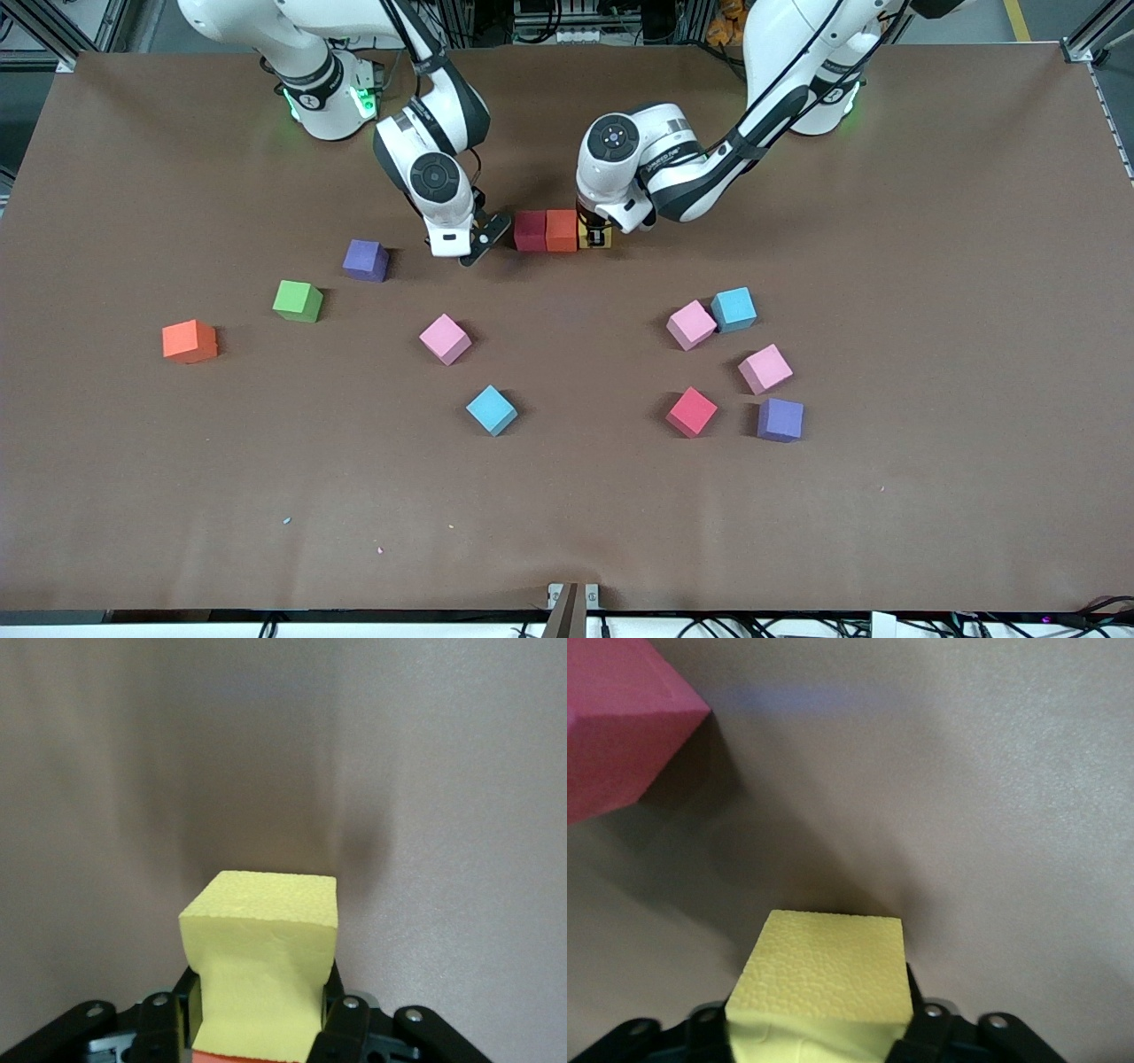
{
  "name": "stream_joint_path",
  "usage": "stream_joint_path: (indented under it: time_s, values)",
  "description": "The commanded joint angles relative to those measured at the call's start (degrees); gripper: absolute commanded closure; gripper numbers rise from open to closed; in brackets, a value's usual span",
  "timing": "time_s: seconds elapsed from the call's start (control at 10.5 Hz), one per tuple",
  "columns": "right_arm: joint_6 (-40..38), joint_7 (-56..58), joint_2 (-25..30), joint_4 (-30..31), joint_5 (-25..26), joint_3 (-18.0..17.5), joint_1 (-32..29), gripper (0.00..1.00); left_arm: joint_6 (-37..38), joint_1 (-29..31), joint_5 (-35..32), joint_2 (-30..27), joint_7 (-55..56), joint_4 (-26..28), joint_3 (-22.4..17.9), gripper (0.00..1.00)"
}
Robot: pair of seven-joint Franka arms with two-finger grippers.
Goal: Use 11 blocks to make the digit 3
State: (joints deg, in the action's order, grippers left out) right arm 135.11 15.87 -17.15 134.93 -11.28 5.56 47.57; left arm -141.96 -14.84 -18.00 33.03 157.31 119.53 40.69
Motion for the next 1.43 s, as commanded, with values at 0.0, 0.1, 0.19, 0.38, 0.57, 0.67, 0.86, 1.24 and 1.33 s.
stream_joint_path:
  time_s: [0.0,0.1,0.19,0.38,0.57,0.67,0.86,1.24,1.33]
  values:
    - [-0.55,-2.23,1.41,0.51,-1.29,-0.03,-0.19,0.98,-0.59,-0.54,-0.02,0.37,6.25,-0.52,-0.17,0.99]
    - [-0.55,-4.77,1.33,-0.01,-1.38,-0.03,-0.37,1.00,-0.59,-0.46,-0.02,0.46,6.25,-0.79,-0.17,0.99]
    - [-0.64,-7.84,1.33,-0.89,-1.29,0.06,-0.46,1.00,-0.59,-0.46,-0.02,0.46,6.25,-0.97,-0.26,0.98]
    - [-7.62,-10.50,1.42,-6.40,-1.29,0.15,-3.60,1.00,-0.59,-0.37,-0.02,0.98,6.25,-1.76,-0.26,0.98]
    - [-13.45,-11.29,1.24,-10.99,-1.29,0.15,-7.21,1.00,-0.59,-0.28,-0.02,1.68,6.25,-2.02,-0.26,0.96]
    - [-14.26,-12.60,1.16,-12.22,-1.29,0.15,-8.36,1.00,-0.59,-0.37,-0.02,1.77,6.34,-2.11,-0.26,0.94]
    - [-17.24,-18.20,0.72,-16.09,-1.29,0.15,-9.60,1.00,-0.59,-0.19,-0.02,1.77,6.25,-2.20,-0.26,0.75]
    - [-17.51,-30.25,-1.29,-21.62,-1.38,-0.11,-8.63,1.00,-0.07,-1.25,-0.89,1.87,6.07,-2.20,-0.26,0.00]
    - [-17.52,-33.50,-2.35,-23.03,-1.38,-0.11,-7.93,1.00,0.02,-1.16,-0.89,1.51,6.16,-2.20,-0.17,0.00]
